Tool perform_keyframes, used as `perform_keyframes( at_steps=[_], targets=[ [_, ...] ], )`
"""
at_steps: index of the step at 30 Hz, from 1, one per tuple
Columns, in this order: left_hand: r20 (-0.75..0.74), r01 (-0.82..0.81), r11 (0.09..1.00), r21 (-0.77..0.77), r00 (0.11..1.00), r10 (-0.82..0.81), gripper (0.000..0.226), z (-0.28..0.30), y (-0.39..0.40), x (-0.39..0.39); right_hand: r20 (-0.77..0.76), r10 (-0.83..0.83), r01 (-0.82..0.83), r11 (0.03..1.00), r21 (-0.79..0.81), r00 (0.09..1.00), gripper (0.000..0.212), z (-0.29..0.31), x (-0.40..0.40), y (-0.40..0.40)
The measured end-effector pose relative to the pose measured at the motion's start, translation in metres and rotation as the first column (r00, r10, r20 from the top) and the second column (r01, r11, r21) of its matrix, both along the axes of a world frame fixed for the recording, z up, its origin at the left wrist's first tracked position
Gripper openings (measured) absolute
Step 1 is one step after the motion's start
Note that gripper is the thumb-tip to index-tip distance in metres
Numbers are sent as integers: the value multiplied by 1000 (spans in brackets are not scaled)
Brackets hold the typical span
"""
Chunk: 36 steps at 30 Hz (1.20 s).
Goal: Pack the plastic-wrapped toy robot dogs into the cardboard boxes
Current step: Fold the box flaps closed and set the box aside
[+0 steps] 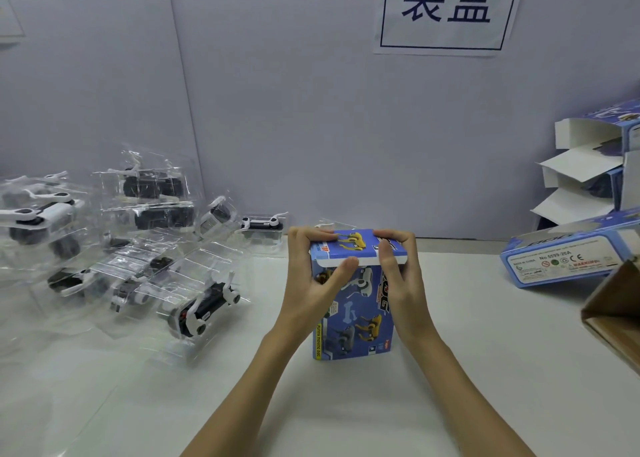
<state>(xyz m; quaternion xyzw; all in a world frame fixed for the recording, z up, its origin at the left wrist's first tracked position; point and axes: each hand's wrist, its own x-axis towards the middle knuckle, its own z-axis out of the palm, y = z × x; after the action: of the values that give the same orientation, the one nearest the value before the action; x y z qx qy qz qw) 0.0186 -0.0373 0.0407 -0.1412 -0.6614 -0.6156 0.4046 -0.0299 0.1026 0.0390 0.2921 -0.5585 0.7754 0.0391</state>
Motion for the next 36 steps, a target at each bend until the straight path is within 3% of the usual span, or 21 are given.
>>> perform_keyframes(
  at_steps=[3,7,13,17,19,21,24,26,28,29,32,34,36],
  targets=[
    [-8,-9,1000,21,1000,9,34,-5,3,-5,-33,-16,17,1000,15,999,34,-3,-1,0],
    [-47,-51,997,-61,998,48,23,-10,-5,-10,-102,-92,100,992,78,990,40,-3,-4,0],
    [3,16,1000,-22,1000,-16,41,-16,-4,-8,-116,-113,126,985,115,987,40,-5,-7,3],
    [38,48,994,-96,998,-45,60,-20,-9,-7,-110,-134,149,978,143,985,37,-1,-7,3],
    [117,42,999,-2,992,-42,70,-15,-12,-5,-103,-175,187,973,132,979,52,2,-3,3],
    [165,-56,997,60,985,45,70,-12,-17,-6,-60,-253,258,962,93,966,55,7,-1,2],
    [17,-397,904,-160,914,405,61,-12,-15,-6,83,-341,340,940,20,937,51,9,-2,0],
    [-25,-446,823,-353,883,468,93,-12,-2,-3,173,-285,292,956,-16,943,57,8,1,-4],
    [4,-426,749,-507,868,497,132,-17,9,-3,153,-213,217,976,-7,965,55,7,3,-6],
    [13,-423,740,-523,864,503,139,-18,10,-3,114,-191,190,982,24,975,51,8,3,-3],
    [-1,-390,768,-508,892,453,131,-13,-6,-3,-23,-118,121,966,229,993,42,19,-4,17],
    [-62,-343,702,-624,918,392,129,-10,-21,-3,-72,5,21,937,348,997,40,25,-9,33],
    [-108,-317,630,-708,931,348,130,-11,-29,-5,-61,85,-59,936,348,995,42,26,-9,38]
  ],
)
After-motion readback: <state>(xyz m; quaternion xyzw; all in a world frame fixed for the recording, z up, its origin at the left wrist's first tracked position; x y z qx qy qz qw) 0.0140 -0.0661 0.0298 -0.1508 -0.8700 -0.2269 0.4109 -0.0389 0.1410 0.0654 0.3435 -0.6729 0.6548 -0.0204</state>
